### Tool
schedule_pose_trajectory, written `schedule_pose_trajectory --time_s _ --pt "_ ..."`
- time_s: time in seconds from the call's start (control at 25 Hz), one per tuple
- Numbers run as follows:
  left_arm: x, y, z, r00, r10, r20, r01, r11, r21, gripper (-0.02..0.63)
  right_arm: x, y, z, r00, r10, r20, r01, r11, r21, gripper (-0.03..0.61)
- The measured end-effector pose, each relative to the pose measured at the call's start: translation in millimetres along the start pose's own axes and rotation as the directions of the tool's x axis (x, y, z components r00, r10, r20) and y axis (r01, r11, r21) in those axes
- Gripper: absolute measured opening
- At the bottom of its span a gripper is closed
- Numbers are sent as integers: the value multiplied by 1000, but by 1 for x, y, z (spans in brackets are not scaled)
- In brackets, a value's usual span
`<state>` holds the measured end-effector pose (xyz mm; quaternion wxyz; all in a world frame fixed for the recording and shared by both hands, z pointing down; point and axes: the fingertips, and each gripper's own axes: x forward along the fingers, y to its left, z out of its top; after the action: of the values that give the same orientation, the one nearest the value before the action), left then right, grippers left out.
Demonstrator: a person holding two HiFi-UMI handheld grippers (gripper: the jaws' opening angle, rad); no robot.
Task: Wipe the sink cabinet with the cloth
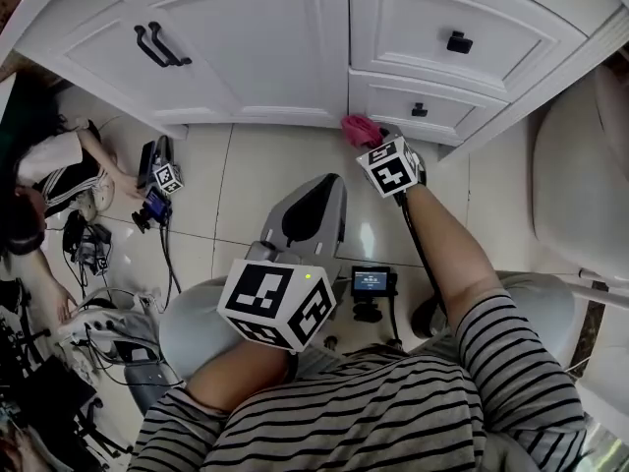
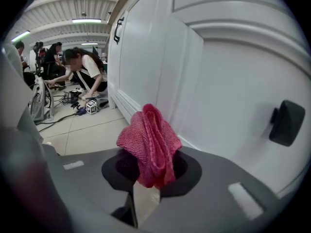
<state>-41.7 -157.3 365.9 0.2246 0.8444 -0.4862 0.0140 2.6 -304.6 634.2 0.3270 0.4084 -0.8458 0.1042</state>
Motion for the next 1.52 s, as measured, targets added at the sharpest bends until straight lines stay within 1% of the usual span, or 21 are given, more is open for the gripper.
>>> schedule_pose_trajectory --time_s 0.12,0.24,0.32,0.4,0.44,0.52,0.56,0.6,0.64,0.72,0.76,0.8,0.88,0.96,1.0,1.08,1.16,1.24,1.28,1.4,1.52 --pt "2 4 0 1000 5 1 -5 1000 0 2 0 -23 -16 999 -40 -26 42 997 65 86" --pt "4 3 -2 1000 2 -6 -2 1000 -9 2 -21 -49 -43 995 -78 -60 85 988 127 86" --pt "4 -1 -2 1000 -6 -9 6 1000 -10 2 -43 -76 -65 986 -128 -102 143 978 152 86" --pt "4 -5 1 1000 -12 -5 12 1000 -1 2 -70 -109 -93 966 -202 -161 230 956 182 86" --pt "5 -6 3 1000 -14 0 14 1000 9 2 -85 -129 -108 950 -248 -192 286 935 209 86" --pt "8 -10 9 1000 -15 14 15 999 38 2 -122 -166 -127 912 -332 -240 394 872 291 84" --pt "9 -12 11 1000 -15 16 14 998 53 2 -142 -178 -130 899 -356 -255 427 839 336 83" --pt "9 -14 12 1000 -12 14 12 998 66 2 -162 -184 -130 892 -366 -265 445 812 377 83" --pt "8 -17 10 1000 -8 9 7 997 77 1 -180 -186 -127 890 -368 -270 452 789 416 83" --pt "6 -21 6 1000 2 4 -3 995 99 0 -213 -184 -110 898 -362 -251 440 749 495 81" --pt "6 -23 5 1000 7 5 -8 994 112 1 -228 -181 -98 907 -355 -226 420 736 530 81" --pt "6 -24 5 1000 12 7 -13 992 127 1 -243 -175 -83 919 -346 -191 391 731 559 81" --pt "5 -25 6 1000 24 15 -26 986 164 1 -273 -156 -48 943 -319 -92 308 739 599 81" --pt "1 -25 7 999 43 25 -48 976 215 1 -303 -127 -8 956 -289 45 201 762 615 81" --pt "-2 -25 6 998 54 29 -60 969 239 1 -317 -111 10 953 -279 118 153 779 608 81" --pt "-9 -26 4 997 72 35 -79 961 267 2 -343 -79 34 929 -280 240 101 820 564 81" --pt "-17 -29 1 996 81 43 -89 958 274 2 -362 -54 39 900 -301 315 110 856 504 81" --pt "-22 -33 3 995 86 59 -100 949 298 2 -371 -40 36 877 -331 347 146 874 464 81" --pt "-24 -34 4 994 90 67 -107 943 316 1 -373 -37 33 871 -341 353 161 878 451 81" --pt "-27 -34 4 992 100 79 -121 933 340 2 -371 -34 27 869 -346 353 185 890 417 81" --pt "-24 -35 2 993 92 79 -114 929 351 2 -367 -33 21 874 -340 346 180 889 421 81"
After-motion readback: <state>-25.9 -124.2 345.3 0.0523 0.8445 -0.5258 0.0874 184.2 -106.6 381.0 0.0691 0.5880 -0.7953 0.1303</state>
